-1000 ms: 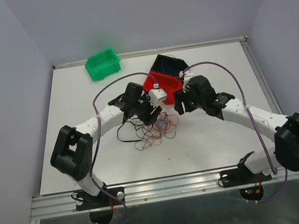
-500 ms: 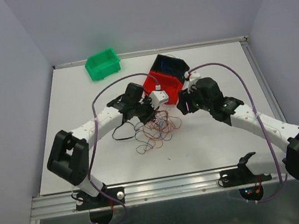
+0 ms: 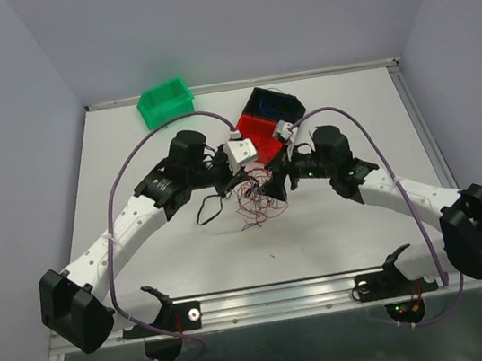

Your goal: Untangle the cables

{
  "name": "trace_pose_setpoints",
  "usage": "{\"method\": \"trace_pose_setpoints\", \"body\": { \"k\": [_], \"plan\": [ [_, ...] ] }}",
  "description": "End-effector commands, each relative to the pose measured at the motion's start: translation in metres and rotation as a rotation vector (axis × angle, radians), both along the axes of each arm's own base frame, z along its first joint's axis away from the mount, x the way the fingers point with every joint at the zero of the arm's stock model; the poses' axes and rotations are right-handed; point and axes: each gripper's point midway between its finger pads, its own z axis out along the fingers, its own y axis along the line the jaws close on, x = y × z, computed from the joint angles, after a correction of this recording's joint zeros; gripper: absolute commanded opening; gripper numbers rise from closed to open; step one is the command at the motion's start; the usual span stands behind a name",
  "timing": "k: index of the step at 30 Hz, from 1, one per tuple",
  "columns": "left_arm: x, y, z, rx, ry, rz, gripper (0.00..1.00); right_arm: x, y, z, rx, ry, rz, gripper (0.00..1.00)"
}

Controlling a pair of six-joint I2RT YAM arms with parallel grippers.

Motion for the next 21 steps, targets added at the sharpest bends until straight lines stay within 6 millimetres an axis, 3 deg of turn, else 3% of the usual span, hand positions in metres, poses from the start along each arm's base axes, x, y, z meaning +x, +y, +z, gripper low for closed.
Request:
{"method": "trace_pose_setpoints", "body": {
  "k": [1,2,3,5,6,7,9,10,12,13,21],
  "plan": [
    [-0.005,-0.002,0.002,-0.021,0.011,-0.010,0.00,-0.019,0.023,0.021,0.098,-0.102,0.216,0.85],
    [-0.004,-0.001,0.002,-0.023,0.008,0.001,0.00,-0.019,0.025,0.021,0.100,-0.099,0.228,0.76],
    [-0.003,-0.001,0.003,-0.026,0.003,0.009,0.00,-0.020,0.026,0.021,0.103,-0.097,0.241,0.50],
    [-0.002,0.001,0.009,-0.043,-0.018,0.025,0.00,-0.017,0.028,0.022,0.107,-0.088,0.241,0.30],
    [-0.004,0.003,0.014,-0.054,-0.029,0.027,0.00,-0.020,0.028,0.026,0.113,-0.094,0.250,0.11],
    [-0.005,0.004,0.014,-0.059,-0.033,0.026,0.03,-0.021,0.027,0.027,0.117,-0.090,0.247,0.03],
    [-0.004,0.006,0.016,-0.063,-0.048,0.031,0.18,-0.021,0.024,0.033,0.127,-0.090,0.217,0.01],
    [-0.005,0.007,0.016,-0.060,-0.054,0.028,0.36,-0.026,0.021,0.046,0.150,-0.096,0.204,0.00],
    [-0.006,0.009,0.009,-0.041,-0.050,0.028,0.48,-0.027,0.012,0.048,0.151,-0.080,0.142,0.00],
    [-0.005,0.009,0.004,-0.025,-0.045,0.020,0.57,-0.033,0.005,0.065,0.173,-0.108,0.119,0.01],
    [-0.017,0.001,-0.029,0.036,0.027,-0.110,0.66,-0.057,-0.030,0.086,0.210,-0.138,-0.016,0.00]
  ]
}}
